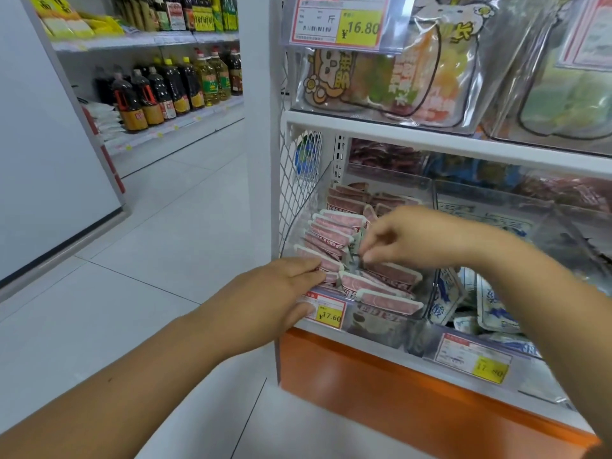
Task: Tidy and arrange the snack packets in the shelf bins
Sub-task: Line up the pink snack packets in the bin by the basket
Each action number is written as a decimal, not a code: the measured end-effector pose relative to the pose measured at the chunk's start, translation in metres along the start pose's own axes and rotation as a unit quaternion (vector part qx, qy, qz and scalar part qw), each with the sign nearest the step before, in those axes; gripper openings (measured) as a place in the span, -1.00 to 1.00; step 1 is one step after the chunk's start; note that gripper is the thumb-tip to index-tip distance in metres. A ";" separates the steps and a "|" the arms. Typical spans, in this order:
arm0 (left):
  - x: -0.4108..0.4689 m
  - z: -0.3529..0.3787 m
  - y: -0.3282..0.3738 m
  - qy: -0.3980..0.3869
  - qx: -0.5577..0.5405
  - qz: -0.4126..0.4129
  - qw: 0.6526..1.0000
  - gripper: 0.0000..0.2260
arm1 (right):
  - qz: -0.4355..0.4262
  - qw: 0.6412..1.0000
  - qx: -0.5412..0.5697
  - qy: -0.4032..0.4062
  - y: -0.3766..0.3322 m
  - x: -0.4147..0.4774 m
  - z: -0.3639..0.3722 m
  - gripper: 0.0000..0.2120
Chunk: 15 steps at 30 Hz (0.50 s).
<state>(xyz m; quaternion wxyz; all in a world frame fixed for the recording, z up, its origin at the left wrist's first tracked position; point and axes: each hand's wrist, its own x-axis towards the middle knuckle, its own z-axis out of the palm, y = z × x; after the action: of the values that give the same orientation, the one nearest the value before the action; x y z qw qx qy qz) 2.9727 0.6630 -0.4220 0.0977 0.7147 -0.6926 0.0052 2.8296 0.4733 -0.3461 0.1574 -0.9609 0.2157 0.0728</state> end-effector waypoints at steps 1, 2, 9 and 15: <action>0.001 0.002 0.001 0.007 -0.002 0.012 1.000 -0.51 | 0.003 1.000 -0.006 -0.008 0.004 -0.011 -0.004 -0.87; 0.003 0.005 0.002 0.008 0.002 0.022 1.000 -0.52 | 0.009 1.000 -0.014 -0.020 0.006 -0.019 -0.004 -0.89; 0.012 0.007 0.001 0.001 0.017 0.015 1.000 -0.57 | -0.001 0.995 -0.100 0.021 0.005 -0.012 0.028 -0.77; 0.010 0.011 0.002 0.033 0.009 0.000 0.999 -0.65 | 0.009 0.991 -0.134 0.010 0.005 -0.016 0.030 -0.85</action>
<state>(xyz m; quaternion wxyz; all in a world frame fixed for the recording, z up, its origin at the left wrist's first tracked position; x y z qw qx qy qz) 2.9699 0.6510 -0.4310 0.1141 0.7152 -0.6887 0.0344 2.8113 0.4856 -0.3721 0.0248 -0.9721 0.2140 0.0933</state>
